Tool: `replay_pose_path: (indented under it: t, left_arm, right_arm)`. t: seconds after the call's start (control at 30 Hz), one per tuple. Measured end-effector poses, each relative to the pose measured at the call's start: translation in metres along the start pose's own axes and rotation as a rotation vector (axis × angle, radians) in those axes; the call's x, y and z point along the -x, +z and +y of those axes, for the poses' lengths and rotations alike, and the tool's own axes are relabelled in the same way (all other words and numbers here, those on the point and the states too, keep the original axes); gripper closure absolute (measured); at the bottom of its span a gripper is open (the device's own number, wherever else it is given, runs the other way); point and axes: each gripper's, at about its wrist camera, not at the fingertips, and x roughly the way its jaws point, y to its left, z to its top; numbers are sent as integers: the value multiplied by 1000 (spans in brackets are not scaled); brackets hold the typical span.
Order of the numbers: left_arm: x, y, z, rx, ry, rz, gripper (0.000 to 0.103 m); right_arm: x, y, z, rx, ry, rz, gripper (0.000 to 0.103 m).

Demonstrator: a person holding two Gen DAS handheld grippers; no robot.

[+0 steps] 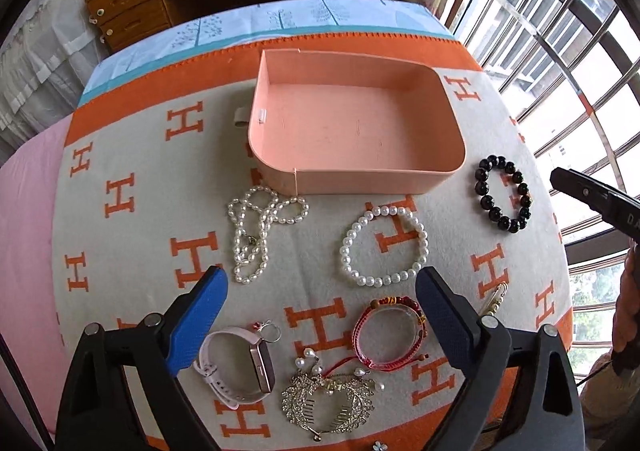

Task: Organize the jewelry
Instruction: 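Grasp the white pearl bracelet with the left tool while the right tool grasps the black bead bracelet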

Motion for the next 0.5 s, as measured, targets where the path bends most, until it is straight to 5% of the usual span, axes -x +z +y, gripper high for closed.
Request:
replay_pose_path:
  t: [0.3, 0.5]
  left_arm:
    - [-40, 10, -3, 17, -51, 129, 39]
    - [-58, 13, -10, 20, -50, 171, 55]
  right_arm:
    - [-58, 5, -24, -26, -61, 146, 69]
    - [-63, -1, -20, 26, -106, 142, 77]
